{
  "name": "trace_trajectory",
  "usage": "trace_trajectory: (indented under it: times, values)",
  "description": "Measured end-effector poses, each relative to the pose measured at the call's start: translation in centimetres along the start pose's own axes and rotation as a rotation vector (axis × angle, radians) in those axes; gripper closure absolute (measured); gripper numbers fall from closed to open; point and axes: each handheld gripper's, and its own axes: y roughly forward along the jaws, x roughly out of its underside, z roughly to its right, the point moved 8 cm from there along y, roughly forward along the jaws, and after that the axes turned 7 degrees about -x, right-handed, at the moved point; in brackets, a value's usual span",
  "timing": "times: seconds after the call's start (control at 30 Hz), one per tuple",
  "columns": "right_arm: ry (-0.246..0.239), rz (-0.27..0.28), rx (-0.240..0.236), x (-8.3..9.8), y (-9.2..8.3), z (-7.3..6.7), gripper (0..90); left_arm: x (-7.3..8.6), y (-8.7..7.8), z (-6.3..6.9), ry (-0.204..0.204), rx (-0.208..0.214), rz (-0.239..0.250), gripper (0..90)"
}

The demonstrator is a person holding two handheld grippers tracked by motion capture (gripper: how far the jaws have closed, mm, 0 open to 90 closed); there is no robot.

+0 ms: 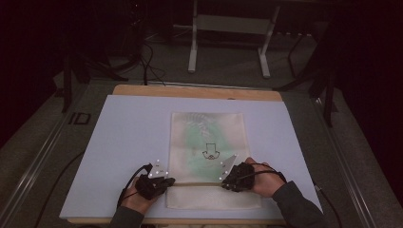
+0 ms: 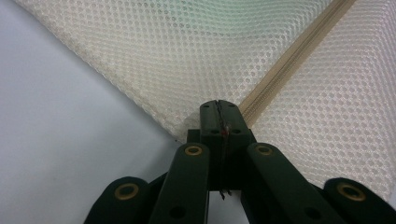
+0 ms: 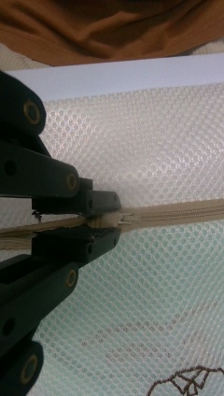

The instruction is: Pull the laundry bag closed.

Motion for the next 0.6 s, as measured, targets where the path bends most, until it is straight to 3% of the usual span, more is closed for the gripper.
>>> trace_trajectory:
  times: [0.6]
  values:
    - [0.025,0.001,0.012,1.4,-0.5,0.2,82.4,0.0,0.0,0.0,-0.001,0.0,0.001,89.2]
